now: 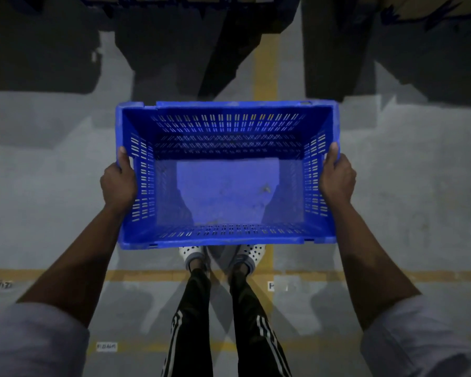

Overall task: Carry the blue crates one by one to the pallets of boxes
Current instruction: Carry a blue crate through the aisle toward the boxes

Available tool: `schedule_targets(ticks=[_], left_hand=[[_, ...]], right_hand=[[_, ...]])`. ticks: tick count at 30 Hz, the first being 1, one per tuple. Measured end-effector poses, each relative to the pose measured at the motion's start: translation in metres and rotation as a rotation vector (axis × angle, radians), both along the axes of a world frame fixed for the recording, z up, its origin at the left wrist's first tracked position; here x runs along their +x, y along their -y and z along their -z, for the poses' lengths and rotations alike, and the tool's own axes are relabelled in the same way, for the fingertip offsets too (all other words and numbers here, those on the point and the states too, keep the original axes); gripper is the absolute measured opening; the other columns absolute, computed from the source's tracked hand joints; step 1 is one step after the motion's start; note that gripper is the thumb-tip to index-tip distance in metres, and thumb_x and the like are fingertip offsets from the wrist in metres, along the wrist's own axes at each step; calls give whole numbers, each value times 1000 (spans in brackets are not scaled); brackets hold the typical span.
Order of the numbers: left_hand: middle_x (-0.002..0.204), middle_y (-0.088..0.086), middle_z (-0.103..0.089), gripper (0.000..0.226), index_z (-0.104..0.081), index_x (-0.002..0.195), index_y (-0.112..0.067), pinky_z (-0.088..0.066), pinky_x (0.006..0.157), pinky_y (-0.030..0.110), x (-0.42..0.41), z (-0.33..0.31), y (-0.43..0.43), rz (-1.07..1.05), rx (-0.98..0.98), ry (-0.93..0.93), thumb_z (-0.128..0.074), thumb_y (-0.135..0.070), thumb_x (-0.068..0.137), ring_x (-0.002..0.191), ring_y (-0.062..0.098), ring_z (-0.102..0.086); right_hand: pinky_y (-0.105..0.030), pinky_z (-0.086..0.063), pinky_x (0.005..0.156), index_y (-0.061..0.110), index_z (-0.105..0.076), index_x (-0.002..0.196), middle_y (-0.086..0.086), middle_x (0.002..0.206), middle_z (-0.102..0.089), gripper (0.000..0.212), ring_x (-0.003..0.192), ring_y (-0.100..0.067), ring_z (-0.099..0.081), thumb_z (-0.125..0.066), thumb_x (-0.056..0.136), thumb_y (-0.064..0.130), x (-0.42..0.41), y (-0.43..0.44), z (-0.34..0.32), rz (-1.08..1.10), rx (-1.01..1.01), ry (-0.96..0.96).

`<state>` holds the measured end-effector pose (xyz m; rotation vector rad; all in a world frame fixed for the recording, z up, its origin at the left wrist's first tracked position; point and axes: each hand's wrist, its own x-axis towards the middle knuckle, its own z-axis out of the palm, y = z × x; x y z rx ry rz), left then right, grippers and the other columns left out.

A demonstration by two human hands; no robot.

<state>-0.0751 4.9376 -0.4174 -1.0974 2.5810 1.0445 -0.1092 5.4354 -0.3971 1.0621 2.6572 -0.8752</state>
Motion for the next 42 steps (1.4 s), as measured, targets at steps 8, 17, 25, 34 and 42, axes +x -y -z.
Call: schedule_targets(ticks=[8, 17, 25, 34, 42], left_hand=[[102, 19, -77, 81, -64, 95, -7, -58, 83, 45, -11, -7, -10, 27, -15, -14, -32, -79, 114, 92, 38, -76], [89, 12, -74, 84, -66, 88, -8, -53, 75, 40, 5, -5, -19, -68, 15, -8, -30, -79, 114, 82, 33, -73], [98, 20, -68, 85, -66, 96, 2, -45, 79, 43, -18, -13, -15, -3, -68, 18, -30, -72, 118, 89, 35, -64], [110, 31, -77, 88, -69, 97, -2, -62, 92, 60, -8, -4, -12, -21, -39, -10, -29, -79, 113, 100, 46, -75], [110, 35, -76, 95, -69, 98, 3, -60, 93, 61, -16, -2, -4, -17, -66, -4, -27, -81, 112, 102, 51, -74]], right_hand=[[-48, -48, 86, 9, -67, 115, -27, 121, -72, 80, 111, -47, -67, -23, 112, 75, 5, -6, 1, 21, 29, -6], [-50, -51, 93, 9, -67, 121, -27, 126, -71, 81, 116, -47, -67, -23, 111, 76, -33, -4, -6, -52, 53, -19], [-47, -48, 85, 8, -66, 116, -26, 121, -72, 77, 111, -46, -68, -26, 112, 73, -7, -3, 6, -5, 10, -32], [-46, -50, 89, 13, -67, 115, -20, 121, -73, 80, 112, -44, -68, -24, 109, 80, -22, -8, 3, -29, -26, 1], [-48, -52, 90, 12, -64, 118, -20, 119, -73, 78, 110, -43, -68, -22, 110, 78, -18, -3, 1, -53, -36, -2]])
